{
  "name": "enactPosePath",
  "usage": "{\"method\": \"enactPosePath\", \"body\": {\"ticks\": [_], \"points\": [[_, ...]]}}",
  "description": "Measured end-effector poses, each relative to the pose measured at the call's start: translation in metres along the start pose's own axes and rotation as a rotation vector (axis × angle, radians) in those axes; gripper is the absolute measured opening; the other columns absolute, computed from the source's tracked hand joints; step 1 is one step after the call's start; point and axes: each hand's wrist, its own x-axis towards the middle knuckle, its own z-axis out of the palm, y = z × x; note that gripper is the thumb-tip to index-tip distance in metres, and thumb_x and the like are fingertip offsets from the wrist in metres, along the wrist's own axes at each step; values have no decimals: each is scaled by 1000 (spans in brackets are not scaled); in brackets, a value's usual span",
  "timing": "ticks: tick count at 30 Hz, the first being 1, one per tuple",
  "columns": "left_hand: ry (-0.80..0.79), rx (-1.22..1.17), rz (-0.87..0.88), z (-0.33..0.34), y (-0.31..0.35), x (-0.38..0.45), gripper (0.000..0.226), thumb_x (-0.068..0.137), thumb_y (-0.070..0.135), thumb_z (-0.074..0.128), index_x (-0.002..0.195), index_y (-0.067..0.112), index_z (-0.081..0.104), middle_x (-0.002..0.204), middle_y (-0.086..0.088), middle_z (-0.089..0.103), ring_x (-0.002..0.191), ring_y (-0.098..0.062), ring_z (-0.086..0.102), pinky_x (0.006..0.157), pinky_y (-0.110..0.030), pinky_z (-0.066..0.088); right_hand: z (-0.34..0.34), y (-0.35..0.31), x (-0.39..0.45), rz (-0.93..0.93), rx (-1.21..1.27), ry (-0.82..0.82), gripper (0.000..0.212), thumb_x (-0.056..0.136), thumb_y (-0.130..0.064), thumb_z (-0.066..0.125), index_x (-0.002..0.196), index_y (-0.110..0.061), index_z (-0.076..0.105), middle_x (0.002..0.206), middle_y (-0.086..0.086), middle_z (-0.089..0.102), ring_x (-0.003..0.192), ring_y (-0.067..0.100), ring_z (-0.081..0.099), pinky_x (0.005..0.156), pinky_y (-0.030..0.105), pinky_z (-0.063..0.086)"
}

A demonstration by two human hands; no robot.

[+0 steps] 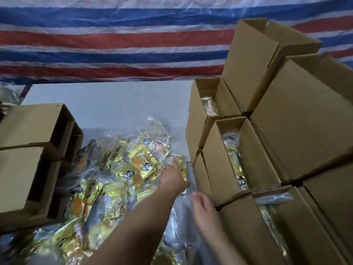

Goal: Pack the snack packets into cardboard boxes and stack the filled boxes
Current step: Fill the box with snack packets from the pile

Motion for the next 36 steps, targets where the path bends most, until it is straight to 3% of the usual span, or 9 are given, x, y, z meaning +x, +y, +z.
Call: {"method": "enactPosePath", "body": {"ticks": [6,12,15,18,22,26,30,33,36], "points": [[-63,39,-123,27,18,8,111,86,31,73,156,12,-11,152,-31,22,135,-42,36,101,-50,48,6,11,15,67,1,19,17,101,-43,48,90,-34,56,96,-13,59,88,4,55,74,27,39],[44,-403,-112,32,-7,9,49,83,3,58,129,10,45,114,-10,60,110,-30,59,89,-41,53,5,21,12,78,-51,-21,11,101,-36,51,91,-33,55,98,-14,57,93,8,53,74,25,35],[31,-553,-106,31,-12,-10,38,87,1,53,124,13,51,110,-7,64,92,-22,59,81,-31,49,-2,15,9,56,-54,-39,15,101,-32,51,87,-32,56,95,-15,59,88,3,56,69,21,38],[78,-672,-79,11,-19,-40,23,94,23,58,115,12,57,106,-11,70,88,-26,66,72,-28,49,-7,2,14,1,-41,-23,14,101,-28,52,89,-27,58,97,-7,65,82,-10,52,59,6,35],[114,-1034,53,-51,-47,-125,27,93,12,64,119,12,60,96,-7,74,77,-26,74,68,-42,62,0,-50,-16,-5,156,-52,29,96,-46,60,113,-22,61,122,2,64,98,6,60,80,23,47],[232,-1103,183,-100,-64,-187,28,99,13,54,125,22,58,105,4,74,92,-17,74,82,-43,61,11,-93,-36,-42,394,-181,91,77,-66,65,151,-24,32,135,0,61,120,20,59,105,50,44],[373,-965,355,-139,-77,-248,48,100,14,49,146,25,43,136,11,60,121,-8,60,102,-32,51,23,-136,-75,-179,651,-324,85,69,-58,76,140,-20,48,111,4,74,94,22,74,71,38,57],[477,-722,461,-148,-82,-283,60,100,29,46,155,38,23,146,26,39,127,18,39,106,-6,32,34,-156,-103,-236,736,-320,73,62,-51,83,121,-13,62,95,3,76,90,20,74,67,31,57],[504,-597,469,-148,-87,-309,69,100,38,45,159,35,9,157,15,35,138,-2,40,114,-25,36,38,-158,-122,-248,752,-301,49,78,-39,79,115,-10,65,83,0,74,81,16,73,60,25,56]]}}
